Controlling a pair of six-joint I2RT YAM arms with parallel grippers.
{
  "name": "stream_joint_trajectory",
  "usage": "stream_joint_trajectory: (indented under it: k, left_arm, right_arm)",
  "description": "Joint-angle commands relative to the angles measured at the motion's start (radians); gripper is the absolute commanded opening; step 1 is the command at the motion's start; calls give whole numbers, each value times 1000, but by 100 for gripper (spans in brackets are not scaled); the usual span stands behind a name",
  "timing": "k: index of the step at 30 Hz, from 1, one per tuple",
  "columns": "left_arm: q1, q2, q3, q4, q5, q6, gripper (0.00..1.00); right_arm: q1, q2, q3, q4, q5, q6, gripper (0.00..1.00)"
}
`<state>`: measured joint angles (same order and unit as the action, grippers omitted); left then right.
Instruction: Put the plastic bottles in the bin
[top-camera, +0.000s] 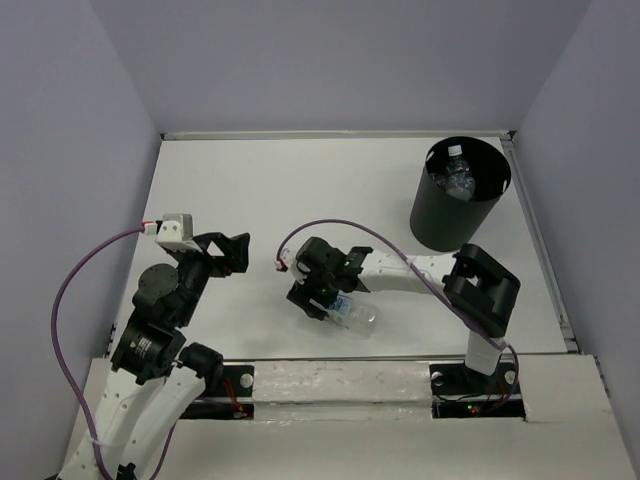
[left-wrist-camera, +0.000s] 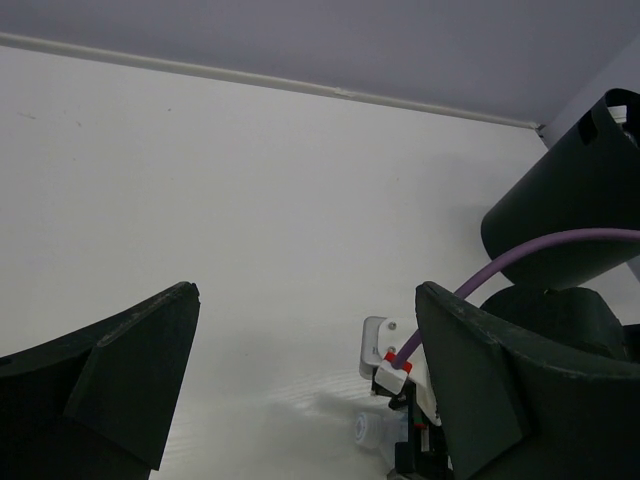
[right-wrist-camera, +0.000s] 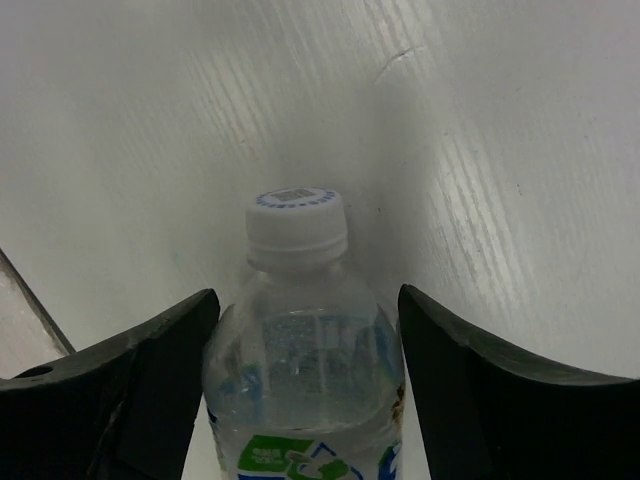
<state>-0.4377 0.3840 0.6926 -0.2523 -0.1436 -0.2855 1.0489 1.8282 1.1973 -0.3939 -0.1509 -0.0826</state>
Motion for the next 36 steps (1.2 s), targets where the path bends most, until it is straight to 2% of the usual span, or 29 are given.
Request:
stream_joint_trajectory:
  k: [1, 6, 11, 14, 15, 18, 19, 20, 23, 30, 36]
  left_arm:
    - [-4, -7, 13, 28, -5, 17, 99]
    - [-4, -16, 12, 27, -4, 17, 99]
    - [-4, -22, 10, 27, -1, 16, 99]
    - [-3, -25, 10, 27, 4, 17, 99]
    - [-4, -30, 10, 28, 6, 17, 99]
    - [-3, -33, 8, 30, 12, 16, 99]
    - [-4, -34, 8, 30, 15, 16, 99]
    - [-4, -36, 7, 30, 19, 17, 99]
    - [-6, -40, 7, 30, 21, 16, 99]
    - [-6, -50, 7, 31, 26, 17, 99]
    - [-21, -42, 8, 31, 26, 19, 99]
  right_arm:
    - [17, -7, 100, -20, 76, -14, 66]
    - [17, -55, 146, -13, 210, -5, 38]
    - [-6, -185, 220, 23, 399, -29, 36]
    - [-76, -268, 265, 88, 509, -65, 36]
    - [-136, -330, 269, 124, 531, -77, 36]
    - [-246, -456, 239, 324, 611, -95, 36]
    - [-321, -480, 225, 376, 632, -104, 36]
    - [-357, -500, 193, 512, 680, -118, 36]
    - [-502, -532, 165, 668, 737, -166, 34]
    - [-752, -488, 119, 754, 729, -183, 33]
    - [-857, -488, -17, 828, 689, -114, 33]
